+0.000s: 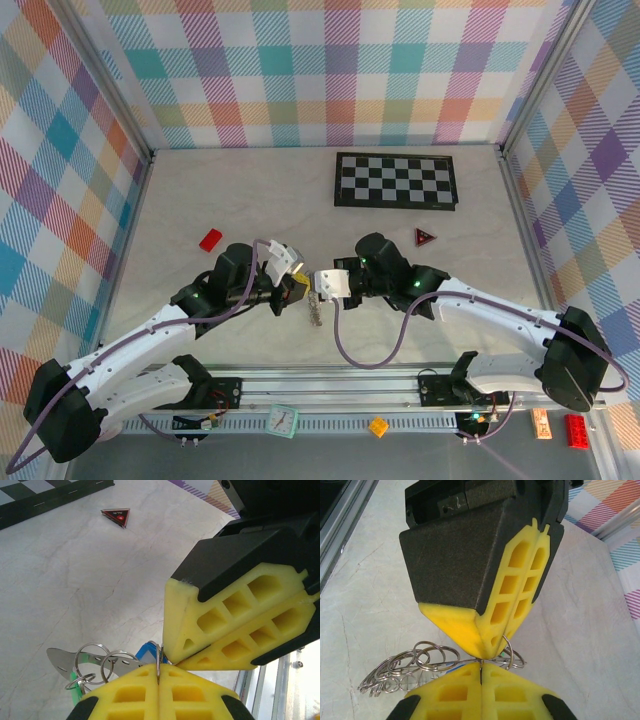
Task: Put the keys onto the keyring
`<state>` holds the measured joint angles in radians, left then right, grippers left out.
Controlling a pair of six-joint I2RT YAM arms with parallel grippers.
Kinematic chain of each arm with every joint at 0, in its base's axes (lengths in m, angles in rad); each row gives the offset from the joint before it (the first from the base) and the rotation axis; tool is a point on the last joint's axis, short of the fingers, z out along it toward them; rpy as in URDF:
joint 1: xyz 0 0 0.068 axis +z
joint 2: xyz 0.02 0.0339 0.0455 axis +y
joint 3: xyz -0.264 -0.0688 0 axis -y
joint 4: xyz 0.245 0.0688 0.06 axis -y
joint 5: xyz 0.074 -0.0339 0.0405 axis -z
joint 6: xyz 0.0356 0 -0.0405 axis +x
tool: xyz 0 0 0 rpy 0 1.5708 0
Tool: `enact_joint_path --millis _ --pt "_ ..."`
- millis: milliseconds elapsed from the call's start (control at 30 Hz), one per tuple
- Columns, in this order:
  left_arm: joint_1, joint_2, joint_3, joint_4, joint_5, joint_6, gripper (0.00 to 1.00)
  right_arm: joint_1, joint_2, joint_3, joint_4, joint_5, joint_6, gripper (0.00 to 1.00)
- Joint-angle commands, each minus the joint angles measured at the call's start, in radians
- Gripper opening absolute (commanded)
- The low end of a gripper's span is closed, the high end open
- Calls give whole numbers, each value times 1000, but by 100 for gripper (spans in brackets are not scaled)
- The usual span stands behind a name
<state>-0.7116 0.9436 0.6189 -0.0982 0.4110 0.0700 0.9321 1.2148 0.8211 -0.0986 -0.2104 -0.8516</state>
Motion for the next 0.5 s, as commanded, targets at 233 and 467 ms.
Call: enact_joint_path --millis 233,467 --pt "-4 -27 8 88 -8 -14 0 17 -33 -19 -21 -14 10 0" --pt "-5 -55 -24 128 -10 -6 0 16 -64 -49 -25 -28 56 10"
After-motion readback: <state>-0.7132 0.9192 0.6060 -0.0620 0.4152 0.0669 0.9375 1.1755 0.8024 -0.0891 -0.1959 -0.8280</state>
